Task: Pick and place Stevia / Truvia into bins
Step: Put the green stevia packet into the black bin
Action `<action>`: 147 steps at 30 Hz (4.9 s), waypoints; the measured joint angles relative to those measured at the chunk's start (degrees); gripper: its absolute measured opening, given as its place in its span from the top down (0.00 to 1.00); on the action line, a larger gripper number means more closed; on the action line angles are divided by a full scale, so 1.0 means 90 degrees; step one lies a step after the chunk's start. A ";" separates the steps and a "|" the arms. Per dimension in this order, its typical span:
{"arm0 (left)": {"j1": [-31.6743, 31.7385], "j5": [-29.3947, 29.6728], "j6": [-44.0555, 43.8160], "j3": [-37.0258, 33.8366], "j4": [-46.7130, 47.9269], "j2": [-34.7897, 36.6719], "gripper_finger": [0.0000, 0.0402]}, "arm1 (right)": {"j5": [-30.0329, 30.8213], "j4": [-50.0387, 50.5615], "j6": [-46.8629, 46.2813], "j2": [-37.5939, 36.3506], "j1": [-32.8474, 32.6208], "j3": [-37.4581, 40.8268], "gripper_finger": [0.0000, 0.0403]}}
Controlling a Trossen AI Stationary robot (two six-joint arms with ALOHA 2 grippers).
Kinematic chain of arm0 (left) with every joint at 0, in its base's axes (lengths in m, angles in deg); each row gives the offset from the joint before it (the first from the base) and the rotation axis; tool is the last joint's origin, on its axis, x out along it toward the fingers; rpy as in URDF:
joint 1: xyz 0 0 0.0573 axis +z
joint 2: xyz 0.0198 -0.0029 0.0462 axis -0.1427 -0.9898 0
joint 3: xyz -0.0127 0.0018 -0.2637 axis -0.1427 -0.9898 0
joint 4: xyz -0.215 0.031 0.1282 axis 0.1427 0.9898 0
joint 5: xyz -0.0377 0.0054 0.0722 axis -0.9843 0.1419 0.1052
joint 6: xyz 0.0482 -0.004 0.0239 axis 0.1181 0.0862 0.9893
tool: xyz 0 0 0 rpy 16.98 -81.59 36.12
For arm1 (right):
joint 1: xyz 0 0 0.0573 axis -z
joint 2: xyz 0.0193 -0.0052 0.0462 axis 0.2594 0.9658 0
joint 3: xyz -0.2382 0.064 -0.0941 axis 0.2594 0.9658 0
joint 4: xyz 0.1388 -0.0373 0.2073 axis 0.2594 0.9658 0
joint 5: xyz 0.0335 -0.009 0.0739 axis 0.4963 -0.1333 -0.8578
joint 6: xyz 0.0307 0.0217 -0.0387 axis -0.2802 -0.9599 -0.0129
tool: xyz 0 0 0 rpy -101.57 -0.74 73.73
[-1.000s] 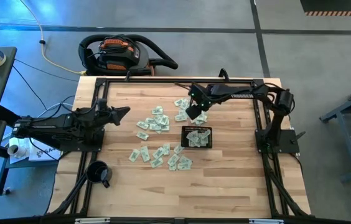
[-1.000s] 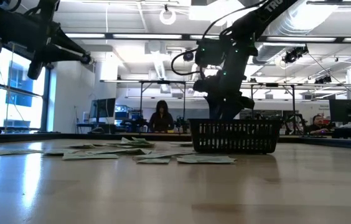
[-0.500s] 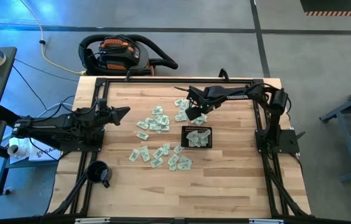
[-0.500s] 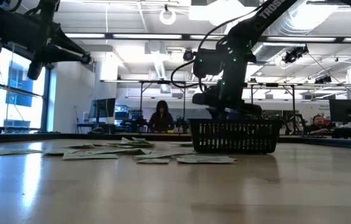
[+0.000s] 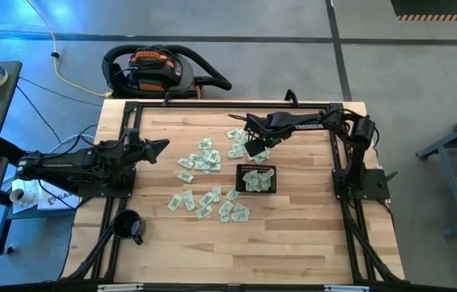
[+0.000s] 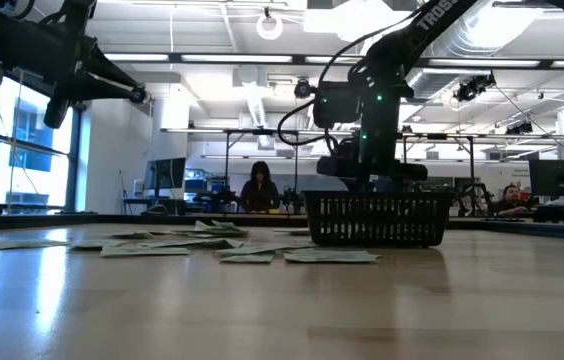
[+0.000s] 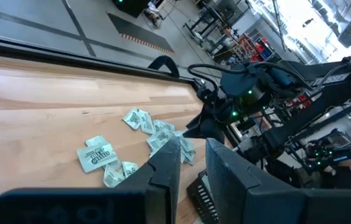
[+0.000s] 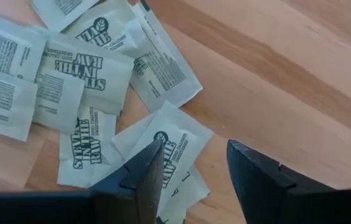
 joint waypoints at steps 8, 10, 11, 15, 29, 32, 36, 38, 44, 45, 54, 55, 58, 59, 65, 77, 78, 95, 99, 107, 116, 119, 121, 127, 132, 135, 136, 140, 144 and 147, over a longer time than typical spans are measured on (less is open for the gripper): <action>0.0000 -0.0005 0.0103 0.0001 0.0004 0.0000 0.72 | 0.0042 -0.0015 0.0081 0.0004 -0.0016 0.0012 0.57; 0.0000 -0.0007 0.0158 0.0001 0.0005 0.0000 0.72 | 0.0107 0.0005 0.0099 0.0005 -0.0016 0.0012 0.56; 0.0000 -0.0007 0.0165 0.0000 0.0005 0.0000 0.72 | 0.0240 0.0026 0.0163 0.0016 -0.0028 0.0012 0.56; 0.0000 -0.0010 0.0164 -0.0001 0.0005 0.0000 0.72 | 0.0038 0.0017 -0.0018 0.0097 -0.0026 0.0012 0.56; 0.0000 -0.0029 0.0165 -0.0001 0.0015 0.0000 0.72 | -0.0152 -0.0064 -0.0270 0.0083 -0.0176 0.0007 0.55; 0.0000 -0.0029 0.0167 0.0001 0.0015 0.0000 0.72 | 0.0045 -0.0064 -0.0267 0.0132 -0.0182 0.0007 0.54; 0.0000 -0.0029 0.0168 0.0001 0.0022 0.0000 0.72 | -0.0157 -0.0108 -0.0365 0.0274 -0.0165 0.0007 0.54; 0.0000 -0.0030 0.0168 0.0001 0.0029 0.0000 0.72 | -0.0361 -0.0174 -0.0506 0.0291 -0.0163 0.0007 0.54; 0.0000 -0.0030 0.0170 0.0001 0.0095 0.0001 0.72 | 0.0195 -0.0176 -0.0593 0.0296 -0.0265 0.0007 0.55; 0.0000 -0.0029 0.0170 0.0001 0.0120 0.0000 0.72 | 0.0224 -0.0164 -0.0589 0.0296 -0.0229 0.0007 0.56; 0.0000 -0.0029 0.0170 0.0001 0.0202 0.0000 0.72 | 0.0091 -0.0240 -0.0230 0.0299 0.0320 0.0007 0.83; 0.0000 -0.0029 0.0170 0.0000 0.0202 0.0000 0.72 | 0.0058 -0.0263 -0.0170 0.0299 0.0371 0.0007 0.88; 0.0000 -0.0029 0.0167 0.0000 0.0199 0.0000 0.72 | -0.0092 -0.0282 -0.0087 0.0299 0.0513 0.0007 0.98; 0.0000 -0.0029 0.0159 0.0000 0.0199 0.0000 0.72 | -0.0131 -0.0286 -0.0058 0.0299 0.0544 0.0007 0.98; 0.0000 -0.0029 0.0151 0.0000 0.0199 0.0000 0.72 | -0.0135 -0.0289 -0.0041 0.0147 0.0591 0.0007 0.97; 0.0000 -0.0029 0.0151 0.0001 0.0198 0.0000 0.72 | -0.1930 0.0029 0.0463 -0.1377 -0.0045 -0.0015 0.98; -0.0001 -0.0028 0.0151 0.0000 0.0199 0.0000 0.72 | -0.2332 0.0140 0.0597 -0.1410 -0.0258 -0.0013 0.98; -0.0002 -0.0321 0.0432 0.0001 0.0197 0.0002 0.72 | -0.1090 0.0511 0.0111 -0.1017 -0.1940 0.0010 0.62; -0.0002 -0.0357 0.0409 0.0001 0.0190 0.0001 0.72 | -0.0377 0.1036 0.0273 -0.1275 -0.1585 0.0007 0.46; -0.0002 -0.0350 0.0283 0.0001 0.0164 0.0002 0.72 | -0.1024 0.0937 0.0914 -0.0821 0.0394 -0.0002 0.41; -0.0002 -0.0345 -0.0105 -0.0001 0.0165 0.0002 0.72 | -0.0352 0.0523 0.2128 0.0146 0.0554 -0.0320 0.54; -0.0002 -0.0330 -0.0235 0.0001 0.0166 0.0000 0.72 | -0.0396 0.0385 0.2136 0.0192 0.0696 -0.0340 0.57; -0.0002 -0.0291 -0.0260 -0.0001 0.0158 0.0000 0.72 | -0.0481 0.0341 0.2240 0.0185 0.0797 -0.0342 0.59; -0.0002 -0.0021 -0.0308 -0.0001 0.0125 0.0000 0.72 | -0.0743 0.0497 0.2463 0.0185 0.0998 -0.0213 0.63; -0.0002 0.0094 -0.0308 0.0001 0.0114 0.0000 0.72 | -0.0694 0.0380 0.2463 0.0220 0.0952 -0.0194 0.62; -0.0002 0.0117 -0.0308 0.0000 0.0114 0.0002 0.72 | -0.0774 0.0355 0.2431 0.0364 0.0942 -0.0194 0.61; -0.0002 0.0124 -0.0308 0.0001 0.0115 0.0002 0.72 | -0.0830 0.0354 0.2423 0.0439 0.0943 -0.0197 0.61; -0.0002 0.0131 -0.0311 0.0001 0.0077 0.0002 0.72 | -0.1005 0.0365 0.2360 0.0517 0.0953 -0.0227 0.64; -0.0002 0.0131 -0.0311 0.0001 0.0049 0.0002 0.72 | -0.1011 0.0420 0.2269 0.0534 0.0962 -0.0340 0.73; -0.0002 0.0130 -0.0311 0.0000 0.0049 0.0002 0.72 | -0.1164 0.0457 0.2261 0.0546 0.1004 -0.0460 0.84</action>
